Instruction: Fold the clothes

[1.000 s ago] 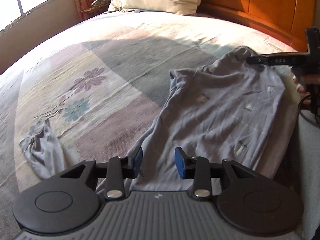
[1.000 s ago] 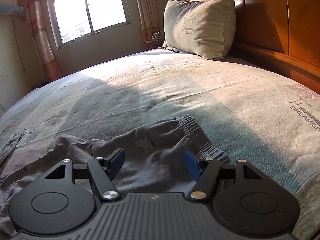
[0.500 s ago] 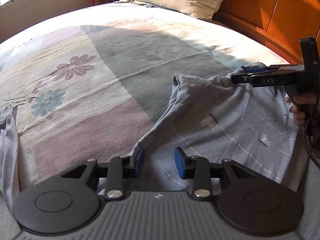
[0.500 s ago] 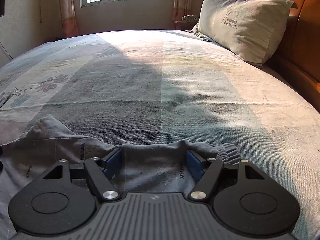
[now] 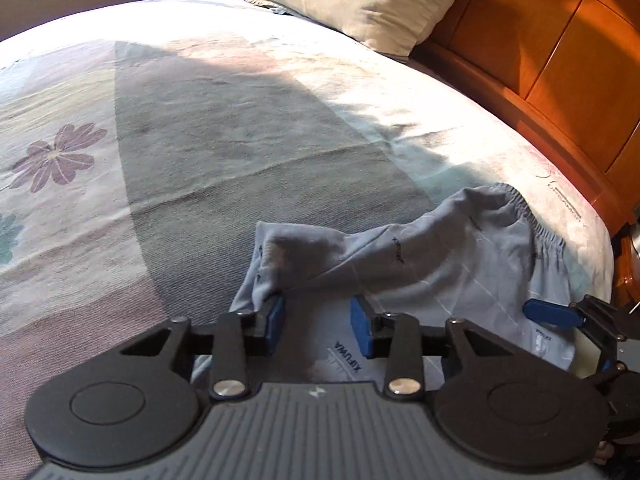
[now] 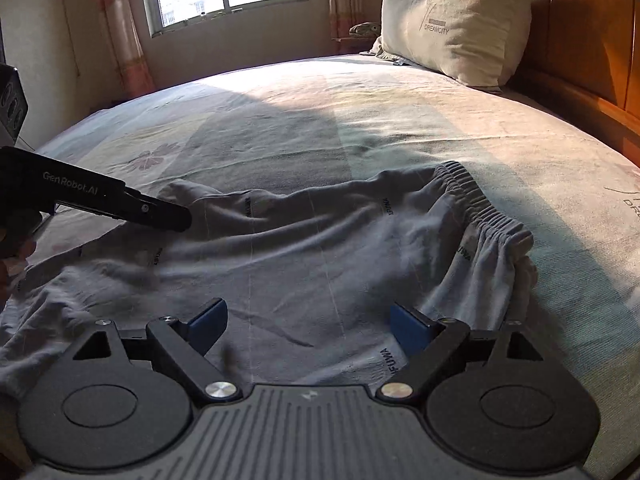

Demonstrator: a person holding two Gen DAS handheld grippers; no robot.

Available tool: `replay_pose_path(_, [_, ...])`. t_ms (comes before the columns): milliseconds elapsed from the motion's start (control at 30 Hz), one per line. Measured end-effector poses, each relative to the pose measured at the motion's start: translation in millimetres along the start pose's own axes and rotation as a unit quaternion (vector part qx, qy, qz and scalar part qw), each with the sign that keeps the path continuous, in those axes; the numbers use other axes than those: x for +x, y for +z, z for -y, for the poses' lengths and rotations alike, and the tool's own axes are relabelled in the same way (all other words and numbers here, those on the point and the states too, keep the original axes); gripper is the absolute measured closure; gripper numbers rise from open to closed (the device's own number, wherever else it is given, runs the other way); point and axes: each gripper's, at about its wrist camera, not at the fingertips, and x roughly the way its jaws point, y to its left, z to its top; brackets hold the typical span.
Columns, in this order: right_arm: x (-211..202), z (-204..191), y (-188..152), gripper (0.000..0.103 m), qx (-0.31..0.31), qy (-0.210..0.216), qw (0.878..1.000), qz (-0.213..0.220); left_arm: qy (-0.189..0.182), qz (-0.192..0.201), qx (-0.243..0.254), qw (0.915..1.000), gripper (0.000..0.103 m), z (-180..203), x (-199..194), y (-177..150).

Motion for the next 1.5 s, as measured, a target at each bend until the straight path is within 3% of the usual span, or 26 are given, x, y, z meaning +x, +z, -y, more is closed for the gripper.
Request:
replay_pose_path(133, [3, 1, -3, 0.005, 0.002, 0.012, 1.0, 0.003, 0.023, -0.008, 0.006, 0.9997, 0.076, -4, -19, 2])
replay_pose_path(200, [5, 0, -3, 0.0, 0.001, 0.017, 1.0, 0.003, 0.017, 0.007, 0.02, 0.9996, 0.071, 6, -28, 8])
replay_pose_path(267, [5, -1, -3, 0.0, -0.003, 0.018, 1.0, 0.002, -0.018, 0.035, 0.042, 0.9984, 0.059, 17, -32, 17])
replay_pose_path(333, [5, 0, -3, 0.0, 0.0, 0.023, 1.0, 0.003, -0.043, 0.027, 0.035, 0.9981, 0.058, 22, -17, 26])
replay_pose_path(433, [3, 4, -3, 0.0, 0.011, 0.032, 0.999, 0.005, -0.009, -0.007, 0.015, 0.9998, 0.058, 17, 14, 31])
replay_pose_path(467, [3, 5, -3, 0.0, 0.014, 0.034, 0.999, 0.006, 0.023, -0.014, 0.008, 0.9996, 0.061, 10, 22, 31])
replay_pose_path(567, [3, 6, -3, 0.0, 0.018, 0.038, 0.999, 0.006, 0.014, -0.008, -0.034, 0.9993, 0.062, -8, 18, 34])
replay_pose_path(700, [3, 7, -3, 0.0, 0.021, 0.039, 0.999, 0.006, 0.068, -0.013, 0.002, 0.9976, 0.062, 3, -10, 37])
replay_pose_path(833, [1, 8, -2, 0.0, 0.027, 0.04, 0.999, 0.009, 0.06, -0.014, 0.006, 0.9981, 0.057, 19, -57, 29])
replay_pose_path(1000, [-22, -7, 0, 0.0, 0.0, 0.04, 0.999, 0.012, 0.073, -0.026, 0.058, 0.9953, 0.036, 55, -93, -22])
replay_pose_path(1133, [-23, -33, -20, 0.0, -0.052, 0.039, 0.998, -0.008, 0.104, -0.032, 0.085, 0.9905, 0.034, 76, -98, -78])
replay_pose_path(1233, [-27, -46, -34, 0.0, -0.089, 0.022, 0.996, -0.018, 0.124, -0.05, 0.027, 0.9907, 0.035, 74, -88, -124])
replay_pose_path(1333, [-41, -45, -34, 0.0, -0.086, 0.011, 0.995, -0.04, 0.113, -0.013, 0.022, 0.9932, 0.033, 85, -112, -149])
replay_pose_path(1400, [-55, -44, -34, 0.0, -0.089, -0.003, 0.995, -0.038, 0.094, 0.011, 0.018, 0.9954, 0.032, 90, -131, -159])
replay_pose_path(1500, [-74, -47, -29, 0.0, -0.082, 0.001, 0.996, -0.021, 0.093, 0.053, 0.032, 0.9938, 0.026, 93, -149, -161])
